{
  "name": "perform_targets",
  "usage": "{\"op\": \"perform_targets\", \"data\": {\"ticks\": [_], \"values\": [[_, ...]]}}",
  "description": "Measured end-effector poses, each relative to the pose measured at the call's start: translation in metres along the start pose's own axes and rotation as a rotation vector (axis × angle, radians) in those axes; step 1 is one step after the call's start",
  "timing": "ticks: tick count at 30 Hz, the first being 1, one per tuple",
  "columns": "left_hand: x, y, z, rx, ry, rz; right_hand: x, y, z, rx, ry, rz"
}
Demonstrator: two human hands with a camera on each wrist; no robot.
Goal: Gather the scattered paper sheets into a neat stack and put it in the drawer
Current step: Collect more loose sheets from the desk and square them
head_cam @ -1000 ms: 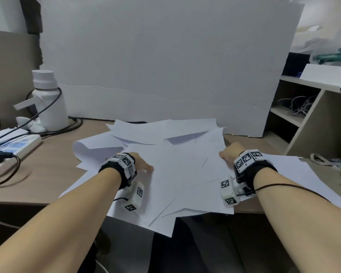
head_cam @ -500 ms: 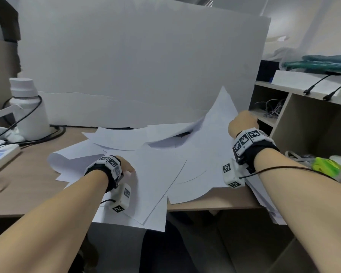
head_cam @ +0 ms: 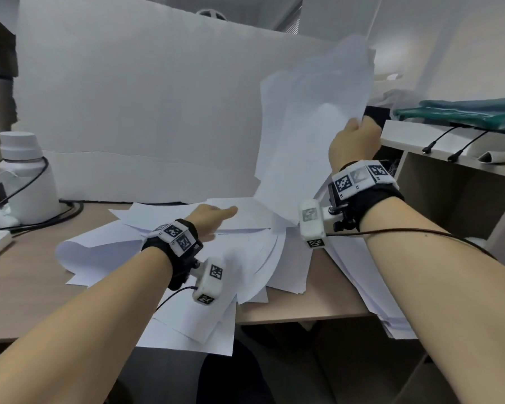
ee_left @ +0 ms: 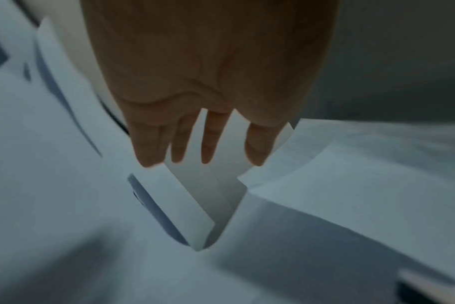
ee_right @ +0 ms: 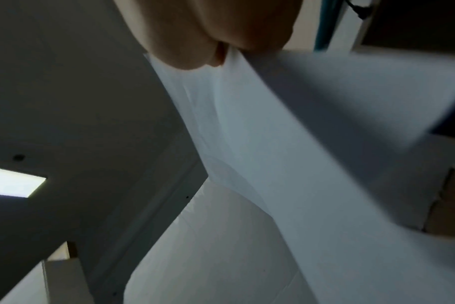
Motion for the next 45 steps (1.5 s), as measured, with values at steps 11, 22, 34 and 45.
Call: {"op": "perform_targets", "data": {"ticks": [11, 22, 34, 45], "values": [[-0.029, 0.012, -0.02, -0.207, -1.147, 0.39, -0.044, -0.021, -0.063, -0.256, 0.378, -0.007], [0.033, 0.053, 0.084, 0.054, -0.818, -0.18, -0.154, -0.12, -0.211, -0.711, 0.293, 0.608], [0.055, 0.067, 0.112, 0.462, -0.501, -0.103, -0.156, -0.152, -0.239, -1.101, 0.177, 0.759], [0.076, 0.082, 0.125, 0.222, -0.42, -0.249, -0.106, -0.126, -0.222, -0.893, -0.163, 0.693]]}}
Point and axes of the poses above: each hand's wrist, its own y-axis towards the middle knuckle, its own x-axis out of the back of the hand, z = x × y, the point moved 7 cm from there along y, towards the middle knuckle, and after that the axes turned 8 degrees about z, right-handed, at the moved point
